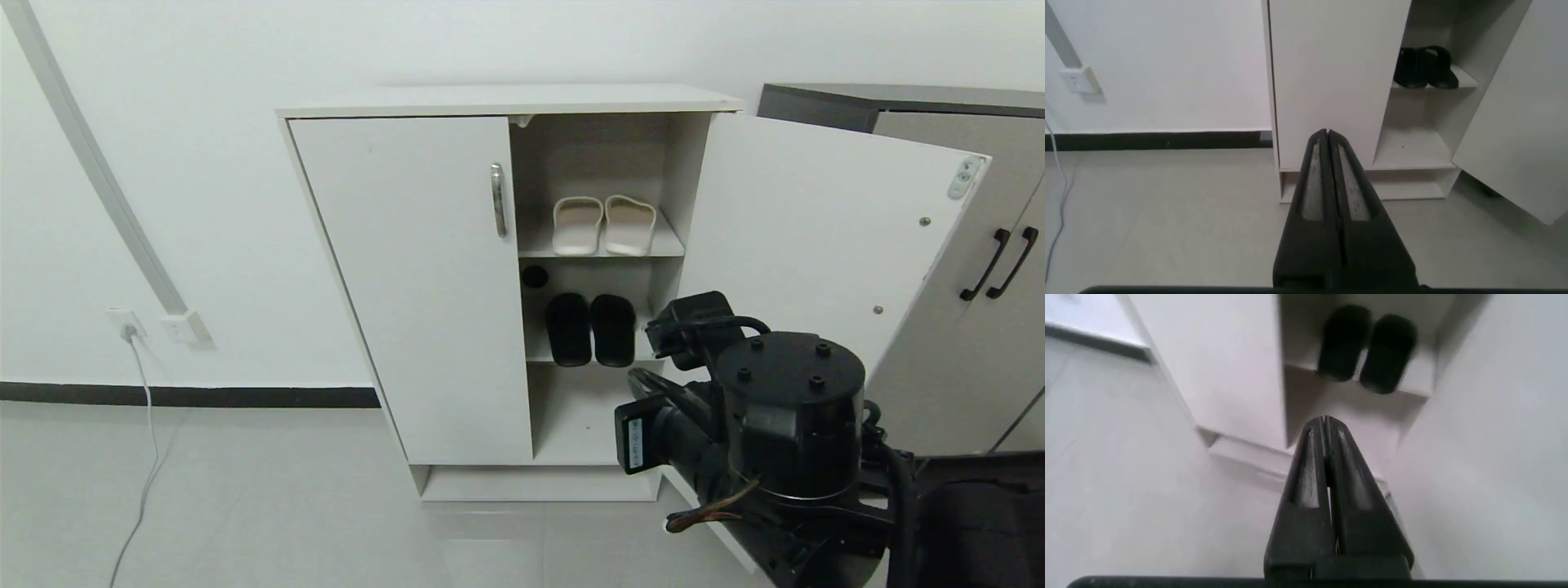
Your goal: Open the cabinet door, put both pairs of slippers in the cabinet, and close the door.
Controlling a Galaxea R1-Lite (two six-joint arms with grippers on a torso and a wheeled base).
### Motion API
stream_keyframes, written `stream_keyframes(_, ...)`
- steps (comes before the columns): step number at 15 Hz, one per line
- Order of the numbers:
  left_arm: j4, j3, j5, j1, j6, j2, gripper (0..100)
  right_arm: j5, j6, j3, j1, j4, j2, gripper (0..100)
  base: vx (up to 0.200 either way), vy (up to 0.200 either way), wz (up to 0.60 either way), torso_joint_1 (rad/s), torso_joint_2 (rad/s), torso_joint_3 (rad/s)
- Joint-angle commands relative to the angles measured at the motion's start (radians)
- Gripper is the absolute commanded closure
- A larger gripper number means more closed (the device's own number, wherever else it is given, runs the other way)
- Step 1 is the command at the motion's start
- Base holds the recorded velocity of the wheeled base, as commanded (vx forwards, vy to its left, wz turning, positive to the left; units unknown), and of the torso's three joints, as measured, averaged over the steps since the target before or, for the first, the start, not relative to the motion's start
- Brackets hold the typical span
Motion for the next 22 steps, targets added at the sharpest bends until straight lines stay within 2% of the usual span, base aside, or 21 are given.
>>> stream_keyframes(1,0.000,0.000,0.000,0.000,0.000,0.000,100,0.002,-0.015,0.022,-0.015,0.000,0.007,100,0.000,0.000,0.00,0.000,0.00,0.000)
stream_keyframes(15,0.000,0.000,-0.001,0.000,0.001,0.000,100,0.004,-0.019,0.041,-0.031,-0.002,0.014,100,0.000,0.000,0.00,0.000,0.00,0.000)
stream_keyframes(19,-0.002,0.000,-0.001,0.000,0.003,0.000,100,0.004,-0.021,0.038,-0.031,-0.002,0.017,100,0.000,0.000,0.00,0.007,-0.17,-0.257)
stream_keyframes(22,0.000,0.000,-0.001,0.000,0.003,0.000,100,0.004,-0.021,0.038,-0.031,-0.002,0.016,100,0.000,0.000,0.00,0.040,-0.50,-0.367)
